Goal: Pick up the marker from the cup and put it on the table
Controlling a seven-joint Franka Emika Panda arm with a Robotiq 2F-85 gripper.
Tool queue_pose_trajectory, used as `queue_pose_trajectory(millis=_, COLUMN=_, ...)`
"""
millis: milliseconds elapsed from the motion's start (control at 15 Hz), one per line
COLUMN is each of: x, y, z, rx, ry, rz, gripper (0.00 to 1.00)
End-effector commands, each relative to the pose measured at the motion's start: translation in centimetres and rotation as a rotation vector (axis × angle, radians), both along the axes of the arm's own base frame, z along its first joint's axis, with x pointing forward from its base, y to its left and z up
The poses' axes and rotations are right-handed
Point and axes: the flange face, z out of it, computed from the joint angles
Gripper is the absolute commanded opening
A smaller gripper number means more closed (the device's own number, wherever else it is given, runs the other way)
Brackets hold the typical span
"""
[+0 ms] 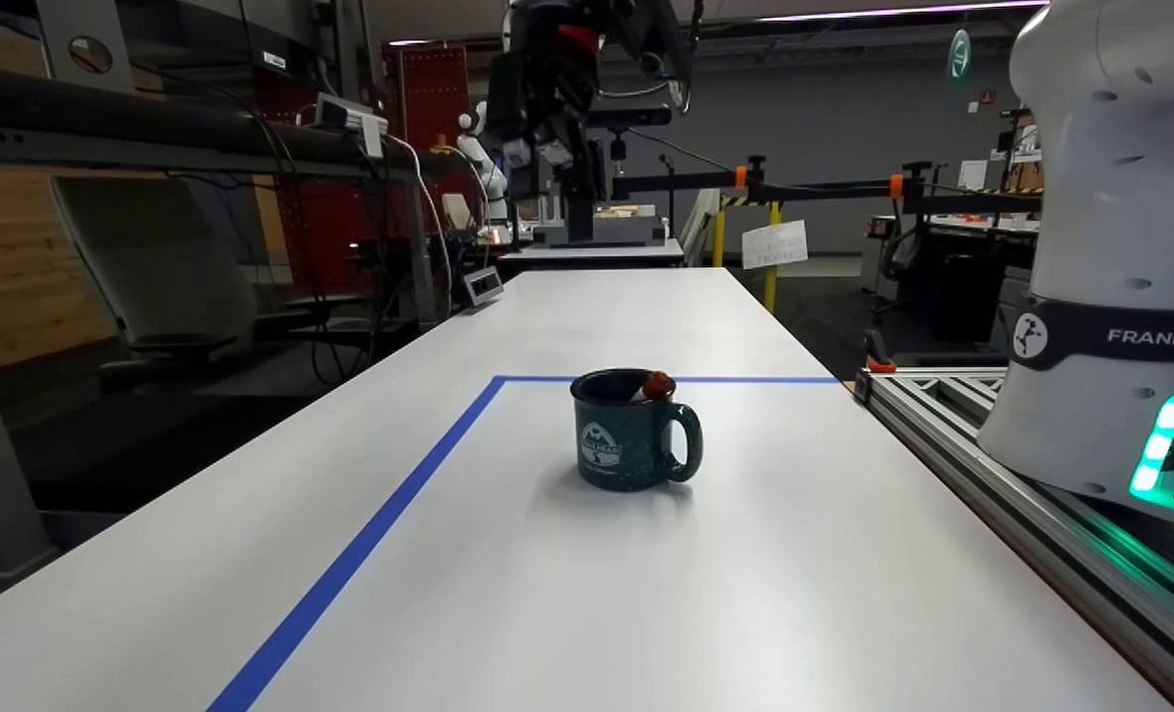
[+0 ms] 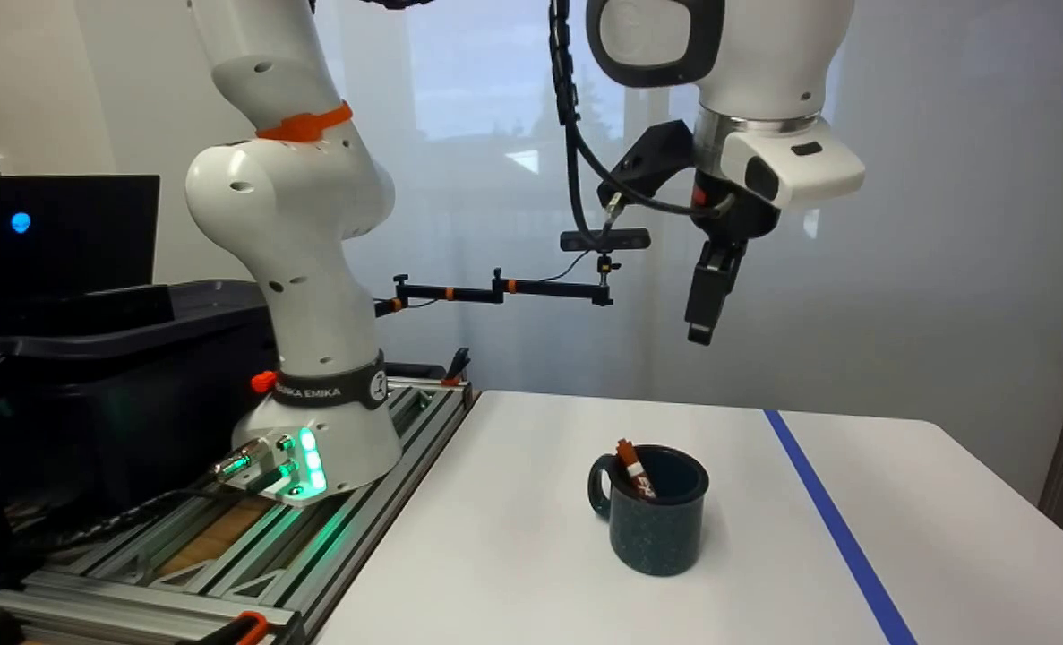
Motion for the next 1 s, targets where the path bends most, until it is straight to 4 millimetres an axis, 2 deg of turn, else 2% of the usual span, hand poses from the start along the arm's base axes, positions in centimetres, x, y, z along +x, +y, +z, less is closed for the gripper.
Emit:
queue_pose_trajectory(millis=0, x=0.4, y=0.6, z=-2.3, rx=0.011, ry=0.079, rz=0.018, gripper=1.00)
queue_pose_trajectory(millis=267, x=0.5, y=0.2, z=-3.8, rx=-0.020, ry=0.136, rz=0.024, gripper=1.00)
queue_pose_trajectory(millis=667, x=-0.4, y=-2.0, z=-5.0, rx=-0.092, ry=0.224, rz=0.029, gripper=1.00)
queue_pose_trajectory(millis=733, x=-0.4, y=-2.3, z=-5.0, rx=-0.148, ry=0.241, rz=-0.023, gripper=1.00)
queue_pose_trajectory(millis=800, x=-0.6, y=-1.9, z=-5.3, rx=-0.092, ry=0.201, rz=0.018, gripper=1.00)
queue_pose_trajectory(millis=933, x=-0.7, y=-2.3, z=-5.4, rx=-0.122, ry=0.223, rz=-0.010, gripper=1.00)
